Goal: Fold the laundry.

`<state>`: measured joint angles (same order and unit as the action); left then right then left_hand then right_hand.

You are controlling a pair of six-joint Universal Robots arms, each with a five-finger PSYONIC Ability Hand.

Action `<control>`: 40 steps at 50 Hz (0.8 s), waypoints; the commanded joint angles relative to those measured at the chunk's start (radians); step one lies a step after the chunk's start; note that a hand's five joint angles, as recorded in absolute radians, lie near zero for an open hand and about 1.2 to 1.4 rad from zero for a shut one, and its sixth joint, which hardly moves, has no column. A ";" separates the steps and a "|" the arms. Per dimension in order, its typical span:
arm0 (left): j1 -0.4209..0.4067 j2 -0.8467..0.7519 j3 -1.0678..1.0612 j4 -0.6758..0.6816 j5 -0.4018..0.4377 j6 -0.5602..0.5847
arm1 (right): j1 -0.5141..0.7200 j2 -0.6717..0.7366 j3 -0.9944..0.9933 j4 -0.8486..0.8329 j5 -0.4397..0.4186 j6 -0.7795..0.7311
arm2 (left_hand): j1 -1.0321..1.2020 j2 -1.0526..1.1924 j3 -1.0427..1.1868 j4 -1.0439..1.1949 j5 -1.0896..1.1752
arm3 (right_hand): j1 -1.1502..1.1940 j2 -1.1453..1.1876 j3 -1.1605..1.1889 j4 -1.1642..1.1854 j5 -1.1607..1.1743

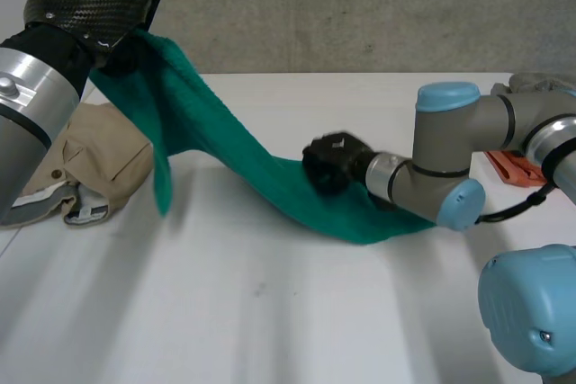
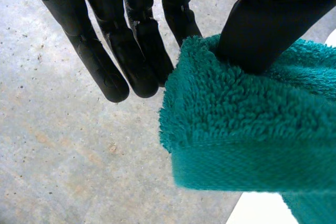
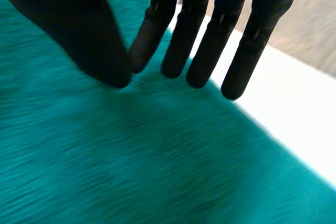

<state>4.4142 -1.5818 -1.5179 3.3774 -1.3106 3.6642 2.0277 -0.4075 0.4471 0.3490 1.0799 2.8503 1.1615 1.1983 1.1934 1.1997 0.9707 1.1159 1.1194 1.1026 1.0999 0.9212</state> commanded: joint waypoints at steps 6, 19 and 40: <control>0.040 -0.096 0.142 0.020 -0.030 0.002 | -0.044 -0.237 -0.114 -0.462 0.402 0.302 | 0.235 0.198 0.203 0.197 0.251 | 0.280 0.277 0.294 0.296 0.301; -0.005 -0.225 0.361 -0.042 -0.158 -0.107 | -0.058 -0.455 0.274 -0.593 0.283 0.258 | 0.235 0.198 0.203 0.197 0.251 | 0.047 0.044 0.061 0.063 0.068; -0.036 0.068 0.061 -0.058 0.046 -0.105 | -0.012 0.005 -0.120 -0.056 -0.001 0.320 | 0.235 0.198 0.203 0.197 0.251 | -0.859 -0.863 -0.846 -0.843 -0.839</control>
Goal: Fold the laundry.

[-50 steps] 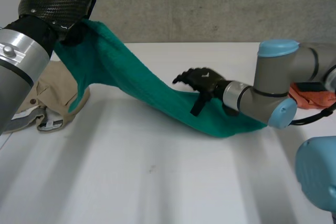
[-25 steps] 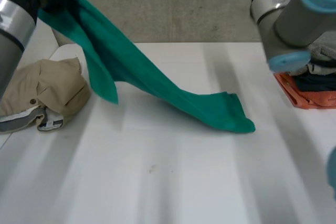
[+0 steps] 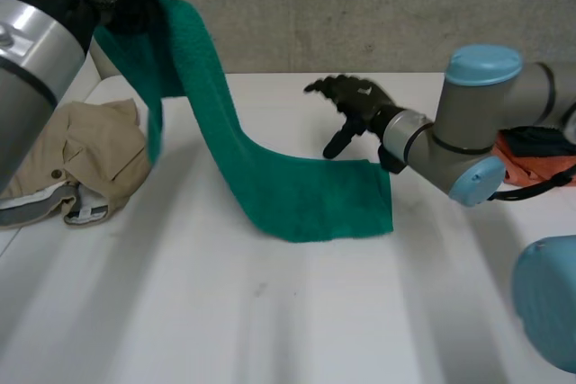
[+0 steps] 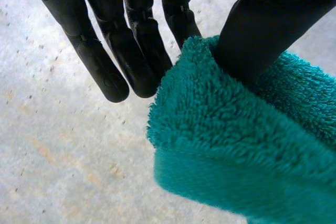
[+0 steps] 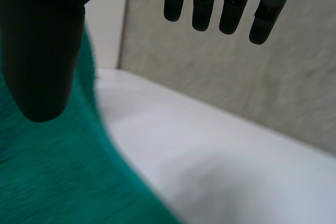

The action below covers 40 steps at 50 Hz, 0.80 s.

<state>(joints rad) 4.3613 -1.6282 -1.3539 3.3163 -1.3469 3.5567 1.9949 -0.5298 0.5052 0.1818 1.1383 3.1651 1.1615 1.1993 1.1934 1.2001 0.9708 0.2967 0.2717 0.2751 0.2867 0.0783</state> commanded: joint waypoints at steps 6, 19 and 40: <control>0.029 0.206 -0.188 0.003 0.153 0.002 | 0.061 0.169 -0.208 0.116 -0.086 0.024 | 0.235 0.197 0.203 0.196 0.251 | -0.031 -0.006 -0.010 -0.021 0.013; 0.037 0.327 -0.268 0.002 0.183 -0.015 | 0.162 0.217 -0.198 0.019 -0.081 0.121 | 0.235 0.197 0.203 0.196 0.251 | 0.552 0.577 0.573 0.562 0.596; 0.123 -0.169 0.048 0.114 -0.112 -0.022 | 0.055 -0.332 0.170 -0.461 0.281 -0.186 | 0.235 0.197 0.203 0.196 0.251 | 1.100 1.125 1.121 1.110 1.143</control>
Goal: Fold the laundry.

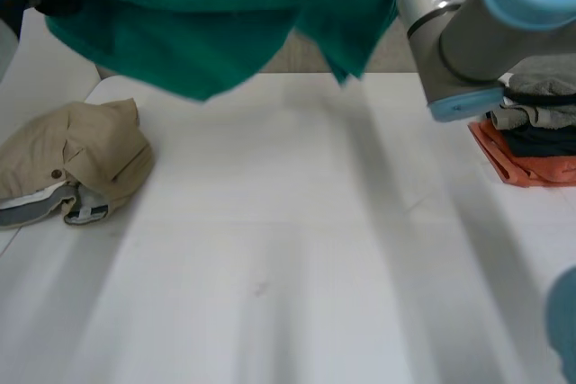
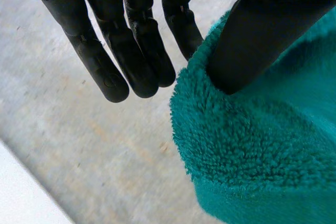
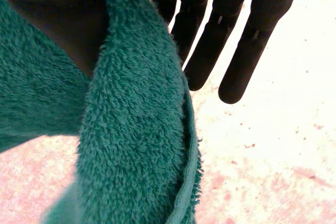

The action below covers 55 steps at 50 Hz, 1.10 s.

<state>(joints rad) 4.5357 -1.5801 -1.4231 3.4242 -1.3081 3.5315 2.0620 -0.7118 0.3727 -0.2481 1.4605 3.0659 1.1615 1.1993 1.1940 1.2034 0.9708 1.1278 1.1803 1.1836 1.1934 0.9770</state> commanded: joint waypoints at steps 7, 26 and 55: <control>-0.086 -0.420 0.012 -0.052 -0.106 0.000 | -0.008 -0.161 0.701 -0.048 -0.081 -0.341 | 0.235 0.197 0.202 0.193 0.251 | 0.268 0.216 0.213 0.203 0.245; -0.110 -0.376 -0.043 -0.348 -0.161 0.121 | 0.009 -0.170 0.856 0.004 0.100 -0.472 | -0.789 -0.827 -0.822 -0.831 -0.773 | -0.941 -0.994 -0.997 -1.007 -0.965; -0.142 -0.564 0.193 -0.580 -0.198 -0.017 | -0.246 -0.120 0.776 0.425 -0.068 -0.024 | -0.587 -0.625 -0.620 -0.629 -0.571 | -0.404 -0.457 -0.460 -0.470 -0.428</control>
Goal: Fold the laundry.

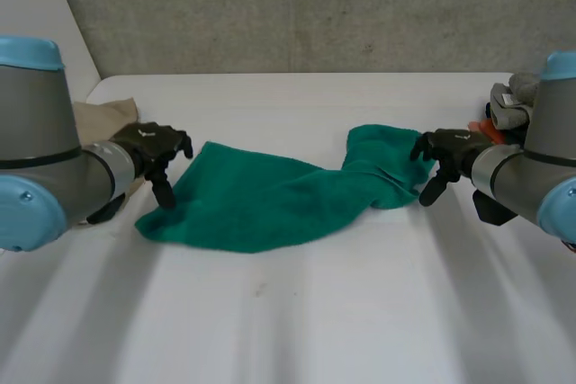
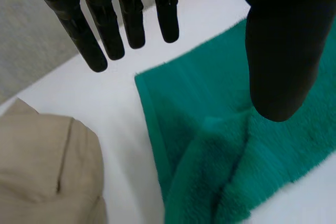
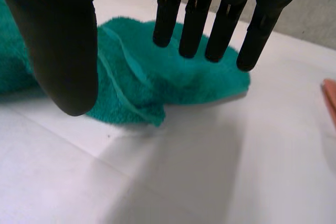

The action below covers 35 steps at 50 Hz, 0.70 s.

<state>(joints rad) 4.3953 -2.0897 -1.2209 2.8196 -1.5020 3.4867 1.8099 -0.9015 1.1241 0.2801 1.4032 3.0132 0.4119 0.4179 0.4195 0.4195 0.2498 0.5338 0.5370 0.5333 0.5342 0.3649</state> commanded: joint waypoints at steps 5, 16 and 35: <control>0.001 -0.069 -0.011 0.026 -0.007 0.048 | 0.019 0.098 0.040 -0.179 0.000 0.038 | 0.221 0.215 0.214 0.214 0.209 | 0.257 0.254 0.258 0.257 0.252; 0.035 -0.059 -0.026 0.027 -0.003 0.054 | 0.074 0.148 0.055 -0.295 0.011 0.032 | 0.151 0.145 0.143 0.143 0.139 | 0.351 0.348 0.352 0.351 0.346; 0.033 -0.101 -0.032 0.037 0.009 0.112 | 0.081 -0.220 0.236 -0.341 -0.050 -0.132 | 0.204 0.198 0.196 0.196 0.191 | 0.862 0.859 0.863 0.862 0.857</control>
<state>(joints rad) 4.4391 -2.1581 -1.2665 2.8557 -1.4941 3.5705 1.8834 -0.9746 1.2953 -0.0647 1.4122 2.9969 0.5256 0.5137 0.5170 0.5085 0.3326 1.1364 1.1796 1.1725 1.1909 1.0037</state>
